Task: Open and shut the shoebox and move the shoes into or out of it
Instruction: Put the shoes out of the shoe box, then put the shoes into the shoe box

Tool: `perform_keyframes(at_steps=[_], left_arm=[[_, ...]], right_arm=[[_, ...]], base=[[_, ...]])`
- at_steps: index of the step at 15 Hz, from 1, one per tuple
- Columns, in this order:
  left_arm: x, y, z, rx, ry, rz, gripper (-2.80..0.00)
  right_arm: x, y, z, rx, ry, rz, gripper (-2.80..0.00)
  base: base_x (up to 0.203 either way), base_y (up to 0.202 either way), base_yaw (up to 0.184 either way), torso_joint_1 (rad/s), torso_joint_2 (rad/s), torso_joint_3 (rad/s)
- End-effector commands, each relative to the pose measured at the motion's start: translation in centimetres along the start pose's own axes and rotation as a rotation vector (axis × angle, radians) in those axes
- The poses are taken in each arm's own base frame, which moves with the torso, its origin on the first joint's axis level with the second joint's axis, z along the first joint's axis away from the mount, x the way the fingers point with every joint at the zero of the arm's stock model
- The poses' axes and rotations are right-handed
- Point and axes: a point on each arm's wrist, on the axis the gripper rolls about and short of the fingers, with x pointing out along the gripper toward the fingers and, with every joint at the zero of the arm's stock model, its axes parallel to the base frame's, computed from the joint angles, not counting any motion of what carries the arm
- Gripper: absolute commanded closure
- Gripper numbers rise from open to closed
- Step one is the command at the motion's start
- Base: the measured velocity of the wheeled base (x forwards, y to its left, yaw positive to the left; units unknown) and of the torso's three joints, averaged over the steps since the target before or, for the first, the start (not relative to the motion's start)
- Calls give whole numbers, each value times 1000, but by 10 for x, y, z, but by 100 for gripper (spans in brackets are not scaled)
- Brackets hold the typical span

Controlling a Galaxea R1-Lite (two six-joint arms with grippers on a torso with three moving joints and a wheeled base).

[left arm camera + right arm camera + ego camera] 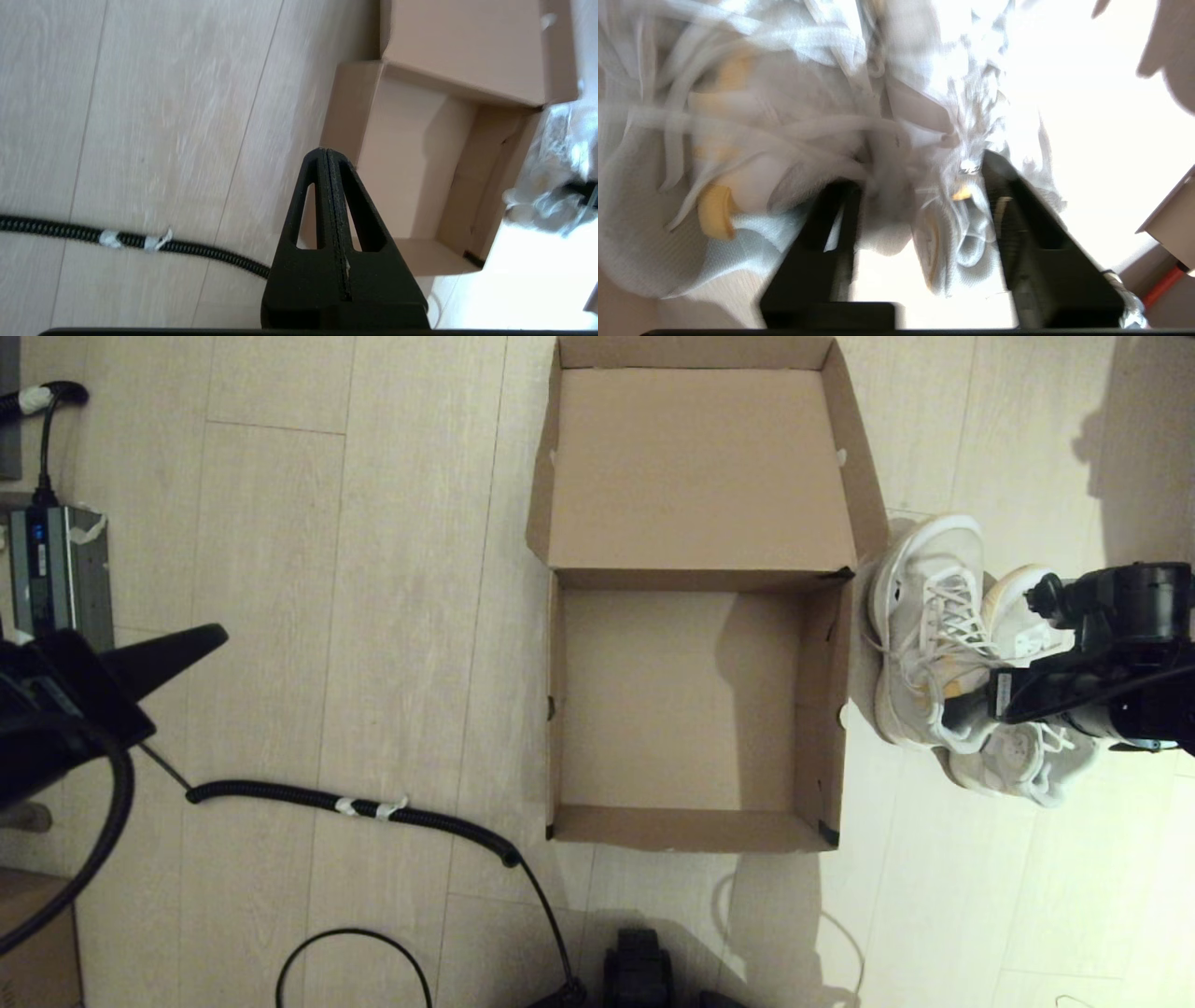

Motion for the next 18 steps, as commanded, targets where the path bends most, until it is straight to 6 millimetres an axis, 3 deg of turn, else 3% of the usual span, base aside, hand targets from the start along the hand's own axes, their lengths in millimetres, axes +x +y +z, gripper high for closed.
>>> perform_keyframes(at_steps=[1,3,5,7,9,11,12,15,18], left_arm=[[-12,-1,5,-11,-30,-7,0],[-22,-1,5,-46,-26,1,0],[-28,2,-1,-101,-3,21,0],[-27,4,-7,-106,22,30,0],[-22,4,-9,-107,43,32,0],[-11,6,-15,-107,81,41,0],[-7,7,-17,-107,94,44,0],[-2,7,-18,-107,107,48,0],[-4,7,-19,-107,111,51,0]], right_arm=[[-10,-3,-2,-2,-3,7,-280],[-29,-9,0,4,-29,15,-280],[-67,-15,14,21,-108,65,-280],[-104,-3,26,10,-151,187,-280],[-116,15,33,24,-165,278,-280],[-108,40,35,49,-139,345,-280],[-103,50,36,51,-126,363,0],[-96,69,44,52,-134,400,0],[-90,82,39,37,-108,418,0]], base=[[0,0,0,0,0,0],[0,0,0,0,0,0],[0,0,0,0,0,0],[0,0,0,0,0,0],[0,0,0,0,0,0],[0,0,0,0,0,0],[0,0,0,0,0,0],[0,0,0,0,0,0],[0,0,0,0,0,0]])
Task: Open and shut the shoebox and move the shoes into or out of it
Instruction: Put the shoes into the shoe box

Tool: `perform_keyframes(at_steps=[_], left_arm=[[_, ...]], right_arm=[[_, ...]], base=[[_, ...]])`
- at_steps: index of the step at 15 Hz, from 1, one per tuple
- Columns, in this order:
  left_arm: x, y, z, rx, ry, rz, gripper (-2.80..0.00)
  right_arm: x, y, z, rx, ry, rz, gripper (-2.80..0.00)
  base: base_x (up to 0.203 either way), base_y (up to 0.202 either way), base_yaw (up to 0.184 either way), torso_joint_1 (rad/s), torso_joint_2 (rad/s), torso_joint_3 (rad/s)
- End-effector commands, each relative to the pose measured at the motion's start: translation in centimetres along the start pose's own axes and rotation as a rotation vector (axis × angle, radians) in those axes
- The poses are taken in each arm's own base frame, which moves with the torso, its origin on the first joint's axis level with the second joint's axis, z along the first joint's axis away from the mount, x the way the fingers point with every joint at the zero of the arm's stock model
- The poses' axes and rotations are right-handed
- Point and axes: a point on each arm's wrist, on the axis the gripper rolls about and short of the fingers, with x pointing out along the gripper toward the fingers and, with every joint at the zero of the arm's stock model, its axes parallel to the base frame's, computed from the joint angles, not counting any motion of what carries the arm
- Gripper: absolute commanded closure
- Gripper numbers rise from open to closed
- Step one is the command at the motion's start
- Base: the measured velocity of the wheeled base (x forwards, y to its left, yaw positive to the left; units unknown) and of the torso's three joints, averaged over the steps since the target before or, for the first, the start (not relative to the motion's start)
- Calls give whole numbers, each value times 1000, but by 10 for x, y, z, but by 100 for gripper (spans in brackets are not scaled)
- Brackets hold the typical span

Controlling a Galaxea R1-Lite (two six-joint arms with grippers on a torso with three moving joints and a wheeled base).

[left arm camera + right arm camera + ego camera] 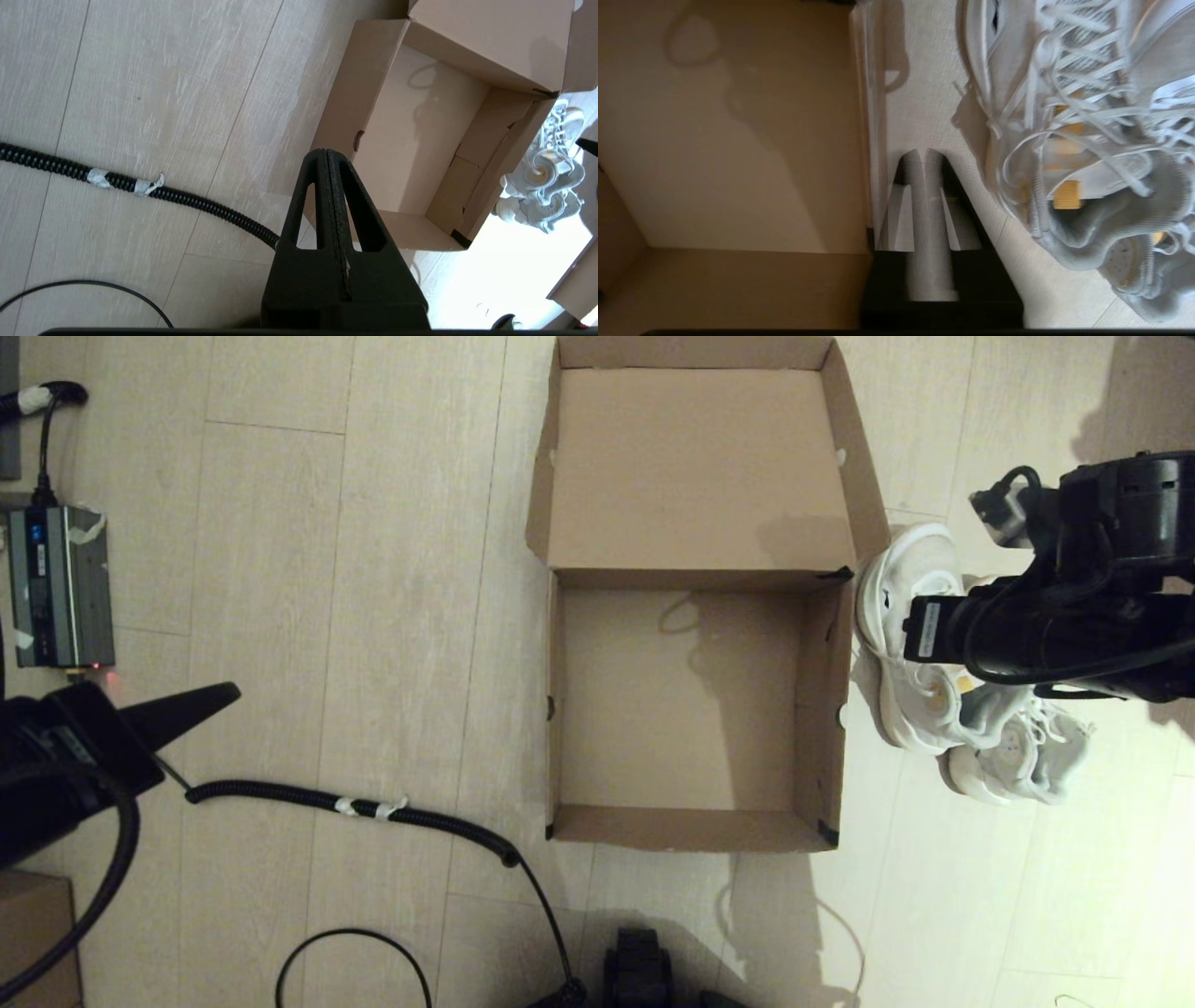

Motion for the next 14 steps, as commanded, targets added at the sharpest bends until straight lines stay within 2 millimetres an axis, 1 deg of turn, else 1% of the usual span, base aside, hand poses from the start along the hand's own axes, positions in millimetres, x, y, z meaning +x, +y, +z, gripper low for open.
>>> perform_keyframes(at_steps=[1,4,6,8,9,10,12,14], left_arm=[[1,0,-1,-3,5,3,0],[0,3,-7,-3,21,11,0],[-1,4,-10,-3,29,14,0],[7,4,-11,-4,48,16,0],[16,5,-13,-4,72,21,0],[27,5,-15,-5,90,22,0],[51,7,-18,-6,107,15,0],[93,13,-27,-7,131,25,0]], right_arm=[[15,5,-9,-4,38,1,0],[48,12,-22,23,11,5,0],[72,16,-35,22,12,1,0],[90,19,-41,21,0,1,0],[95,21,-40,22,-14,4,0],[93,23,-41,19,-10,11,0],[83,30,-41,18,-10,35,0],[75,32,-52,8,24,43,0]], base=[[0,0,0,0,0,0],[0,0,0,0,0,0],[0,0,0,0,0,0],[0,0,0,0,0,0],[0,0,0,0,0,0],[0,0,0,0,0,0],[0,0,0,0,0,0],[0,0,0,0,0,0]])
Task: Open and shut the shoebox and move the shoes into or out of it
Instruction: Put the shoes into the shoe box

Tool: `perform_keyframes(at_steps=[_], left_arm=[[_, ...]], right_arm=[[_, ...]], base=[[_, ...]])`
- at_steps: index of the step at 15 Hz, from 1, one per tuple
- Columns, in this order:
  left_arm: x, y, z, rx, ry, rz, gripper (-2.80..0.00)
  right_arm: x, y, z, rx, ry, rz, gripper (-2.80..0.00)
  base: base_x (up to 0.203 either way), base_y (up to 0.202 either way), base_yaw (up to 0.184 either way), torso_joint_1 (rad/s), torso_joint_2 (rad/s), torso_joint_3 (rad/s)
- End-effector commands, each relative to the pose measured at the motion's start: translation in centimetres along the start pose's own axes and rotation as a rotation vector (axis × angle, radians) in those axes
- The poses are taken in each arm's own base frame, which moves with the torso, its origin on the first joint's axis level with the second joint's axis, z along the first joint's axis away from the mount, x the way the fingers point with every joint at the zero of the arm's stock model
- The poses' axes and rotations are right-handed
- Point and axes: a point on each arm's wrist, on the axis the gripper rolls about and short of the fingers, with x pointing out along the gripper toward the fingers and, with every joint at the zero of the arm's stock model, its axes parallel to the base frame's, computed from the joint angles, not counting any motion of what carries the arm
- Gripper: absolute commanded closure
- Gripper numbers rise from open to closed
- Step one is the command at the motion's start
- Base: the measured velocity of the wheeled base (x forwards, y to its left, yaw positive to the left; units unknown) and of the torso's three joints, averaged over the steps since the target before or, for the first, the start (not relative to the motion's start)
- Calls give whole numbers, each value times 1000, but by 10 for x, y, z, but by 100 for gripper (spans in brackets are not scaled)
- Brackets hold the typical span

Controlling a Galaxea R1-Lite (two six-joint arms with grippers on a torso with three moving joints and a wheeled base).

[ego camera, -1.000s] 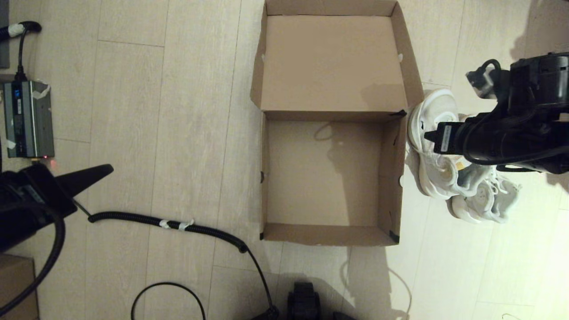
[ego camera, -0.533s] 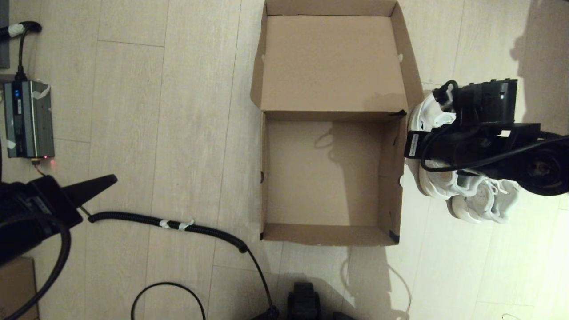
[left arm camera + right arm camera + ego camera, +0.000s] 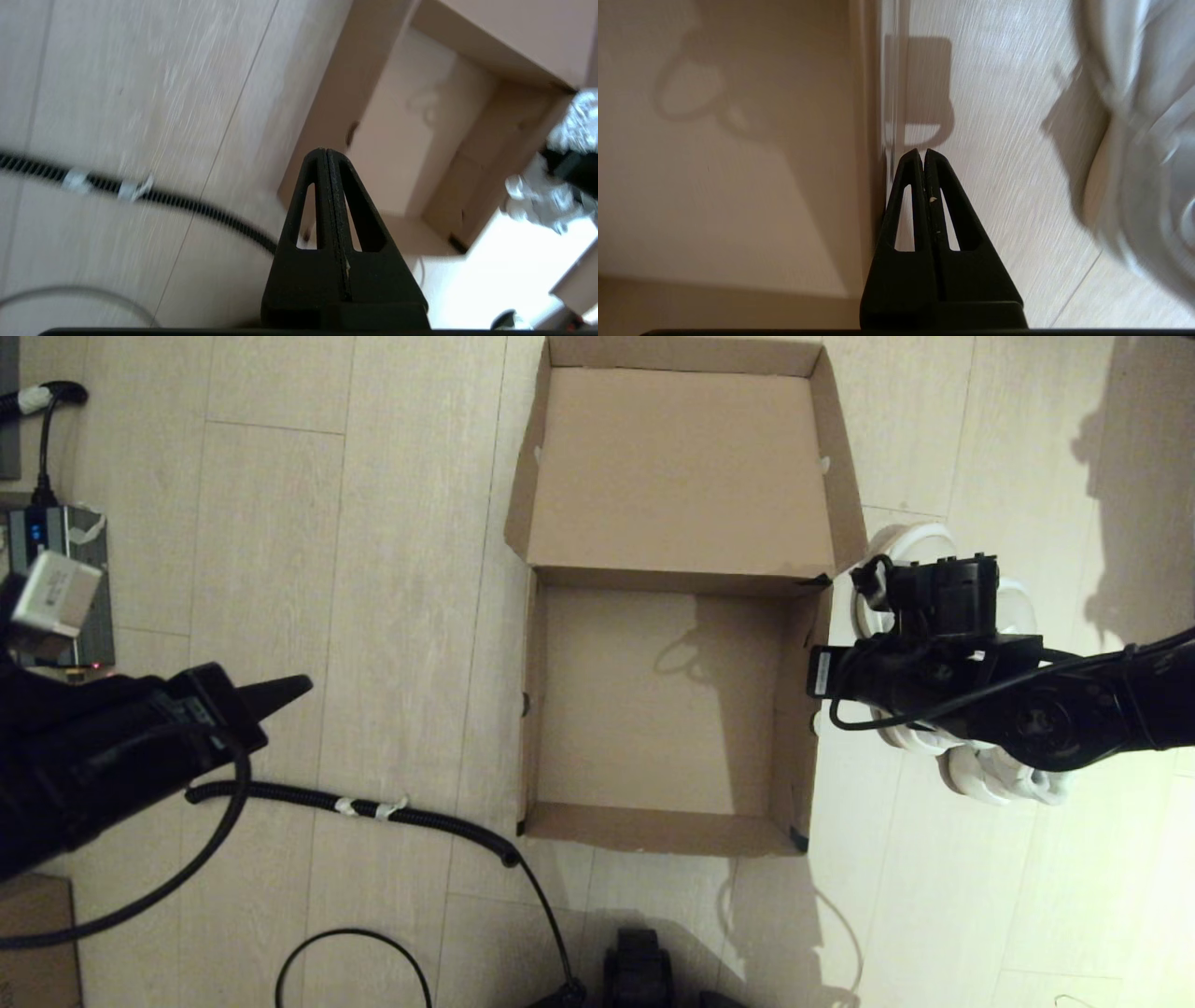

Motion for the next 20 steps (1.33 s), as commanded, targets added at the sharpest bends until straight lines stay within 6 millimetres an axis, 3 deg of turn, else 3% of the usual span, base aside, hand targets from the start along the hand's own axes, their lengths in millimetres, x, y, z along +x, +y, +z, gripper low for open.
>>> perform_keyframes(at_steps=[1,5,7,9,12,16,20], left_arm=[[57,14,-17,-8,82,43,0],[155,44,-26,-22,53,53,0],[204,52,-16,-58,-68,4,0],[234,55,-9,-154,-128,-93,0],[254,50,3,-255,-92,-329,0],[281,40,18,-224,-138,-453,0],[298,2,21,-209,-143,-559,0]], right_arm=[[-10,-1,-4,-4,10,-1,0],[-20,-47,13,47,-34,-82,0],[-20,-59,19,57,-15,139,0],[-9,-73,33,63,-22,364,0],[33,-90,57,62,-97,405,0],[64,-101,88,97,-158,516,0],[87,-107,103,221,-127,601,0]], base=[[0,0,0,0,0,0],[0,0,0,0,0,0],[0,0,0,0,0,0],[0,0,0,0,0,0],[0,0,0,0,0,0],[0,0,0,0,0,0],[0,0,0,0,0,0]])
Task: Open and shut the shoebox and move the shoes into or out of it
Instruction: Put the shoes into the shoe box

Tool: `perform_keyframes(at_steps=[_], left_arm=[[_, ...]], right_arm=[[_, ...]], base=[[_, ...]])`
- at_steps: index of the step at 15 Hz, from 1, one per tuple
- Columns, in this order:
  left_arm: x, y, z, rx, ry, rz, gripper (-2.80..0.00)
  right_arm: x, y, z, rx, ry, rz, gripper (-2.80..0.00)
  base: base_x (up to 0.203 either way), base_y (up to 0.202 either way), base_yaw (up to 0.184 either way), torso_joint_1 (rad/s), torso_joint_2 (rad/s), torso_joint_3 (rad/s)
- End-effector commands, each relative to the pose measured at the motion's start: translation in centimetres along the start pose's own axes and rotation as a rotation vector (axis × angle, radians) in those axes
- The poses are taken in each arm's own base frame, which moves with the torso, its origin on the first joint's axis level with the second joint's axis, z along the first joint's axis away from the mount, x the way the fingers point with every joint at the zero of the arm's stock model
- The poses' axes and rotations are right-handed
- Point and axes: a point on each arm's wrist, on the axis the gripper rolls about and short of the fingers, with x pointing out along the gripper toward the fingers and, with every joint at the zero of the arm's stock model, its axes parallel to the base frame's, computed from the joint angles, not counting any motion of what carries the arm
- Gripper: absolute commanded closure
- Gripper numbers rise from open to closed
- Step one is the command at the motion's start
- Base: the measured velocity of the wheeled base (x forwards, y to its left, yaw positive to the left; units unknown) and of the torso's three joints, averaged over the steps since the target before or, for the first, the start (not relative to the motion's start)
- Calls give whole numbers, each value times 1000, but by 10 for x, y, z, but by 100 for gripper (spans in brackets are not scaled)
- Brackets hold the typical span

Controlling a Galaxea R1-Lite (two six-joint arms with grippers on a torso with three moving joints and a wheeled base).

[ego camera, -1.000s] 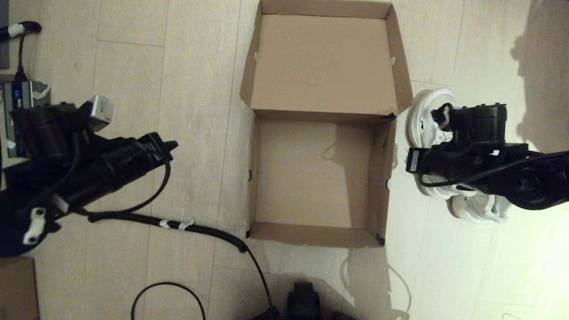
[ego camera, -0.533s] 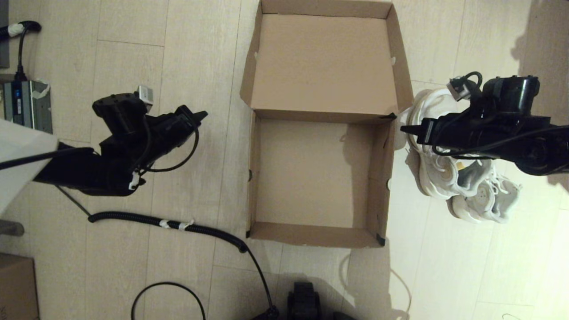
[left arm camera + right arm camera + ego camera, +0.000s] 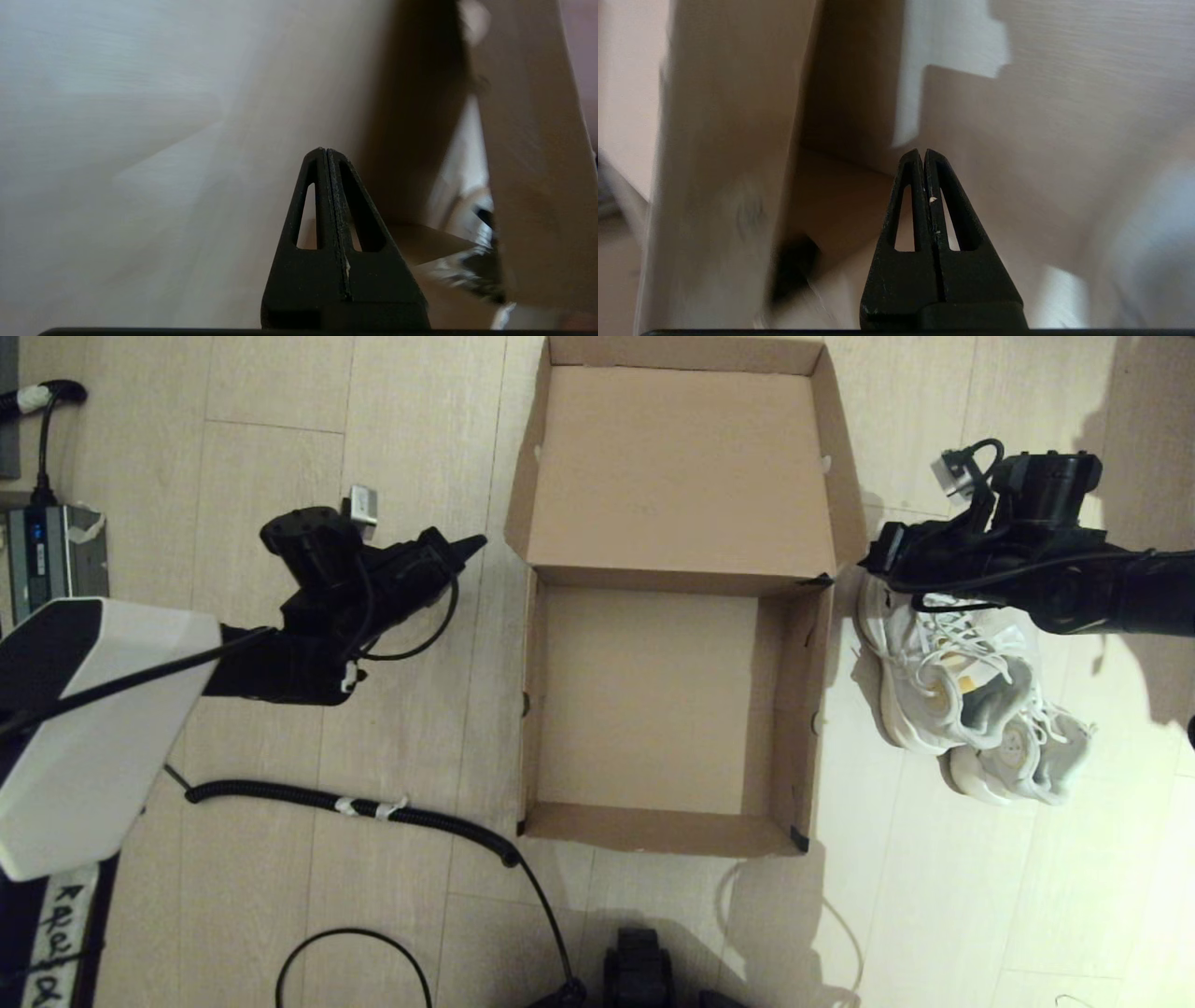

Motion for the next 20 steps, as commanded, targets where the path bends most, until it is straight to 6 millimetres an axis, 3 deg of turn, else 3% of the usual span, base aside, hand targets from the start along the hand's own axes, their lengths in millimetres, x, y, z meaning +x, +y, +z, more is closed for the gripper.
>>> perform_keyframes(at_steps=[1,4,12,17,20], left_arm=[[17,-2,-14,-2,2,-43,0],[28,-8,-32,-22,53,-76,0],[37,-33,-43,-21,60,-154,0],[33,-35,-43,-21,52,-141,0],[20,-29,-53,-43,96,-96,0]], right_arm=[[12,-15,-8,88,12,16,0],[13,-12,-9,153,27,47,0],[17,11,-8,275,35,161,0],[1,20,-29,313,142,197,0],[-8,19,-51,317,177,188,0]], base=[[0,0,0,0,0,0],[0,0,0,0,0,0],[0,0,0,0,0,0],[0,0,0,0,0,0],[0,0,0,0,0,0]])
